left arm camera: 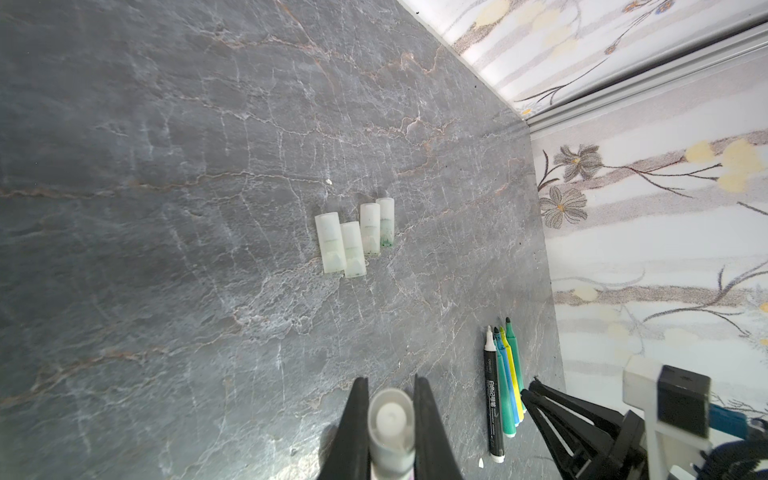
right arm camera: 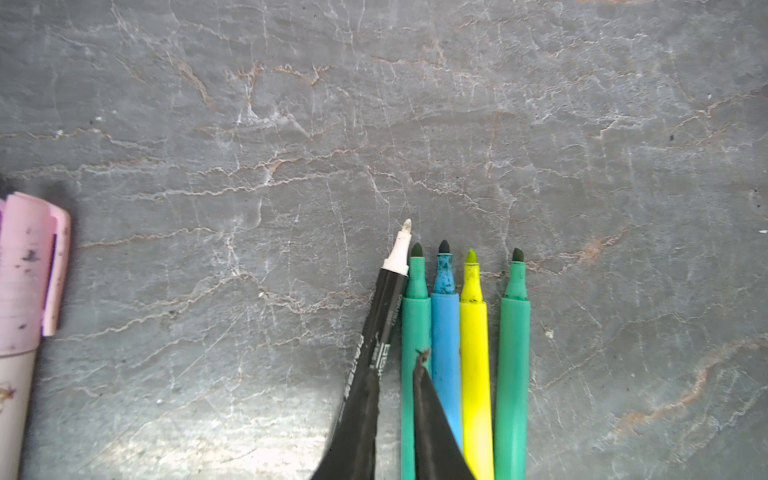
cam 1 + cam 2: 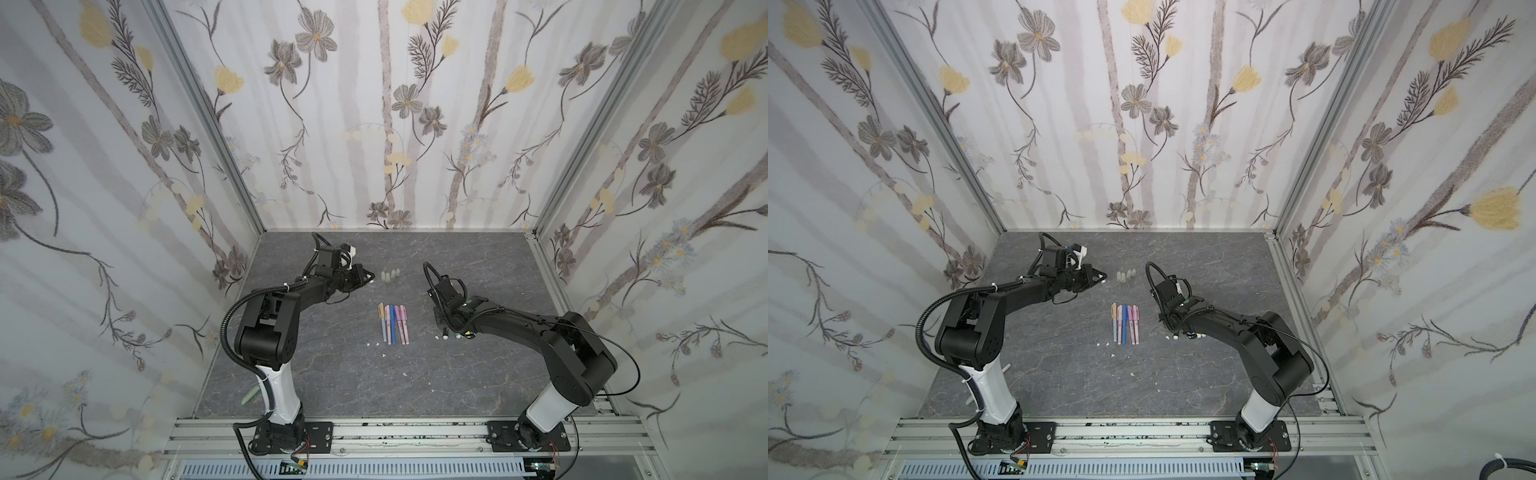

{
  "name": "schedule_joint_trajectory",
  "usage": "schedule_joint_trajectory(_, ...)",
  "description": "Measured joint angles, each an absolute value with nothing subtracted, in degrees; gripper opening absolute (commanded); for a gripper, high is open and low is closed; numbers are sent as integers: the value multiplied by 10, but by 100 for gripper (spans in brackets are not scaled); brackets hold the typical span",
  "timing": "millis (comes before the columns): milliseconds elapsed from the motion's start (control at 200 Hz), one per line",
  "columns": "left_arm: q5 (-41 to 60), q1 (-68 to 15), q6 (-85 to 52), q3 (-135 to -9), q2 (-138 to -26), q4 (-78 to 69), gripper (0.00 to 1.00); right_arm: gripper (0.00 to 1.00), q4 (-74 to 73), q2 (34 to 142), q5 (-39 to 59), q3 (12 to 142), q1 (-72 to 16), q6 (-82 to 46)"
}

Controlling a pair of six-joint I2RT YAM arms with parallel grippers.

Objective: Open the pen caps
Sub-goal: 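Open the right gripper off the black marker while the left gripper drops the white cap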

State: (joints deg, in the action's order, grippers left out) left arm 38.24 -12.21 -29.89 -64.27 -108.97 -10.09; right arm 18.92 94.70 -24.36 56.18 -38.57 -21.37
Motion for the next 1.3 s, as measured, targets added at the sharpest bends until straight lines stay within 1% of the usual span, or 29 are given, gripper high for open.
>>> schedule_joint_trajectory(275,383,-122,-297,-689,-1162,-99,0,19,192,885,-237,546,-379,-214)
schedule_joint_trajectory(575,382,-122,-287,-733,-1213,-92,0,19,191,874,-222,531,-374,-216)
schedule_joint_trajectory(1184,387,-136,-284,-792,-1260,-70,19,20,179,877,-204,526,-374,-220)
schedule_joint_trajectory(1299,387,-137,-283,-795,-1261,-66,21,20,178,878,-199,525,-374,-220)
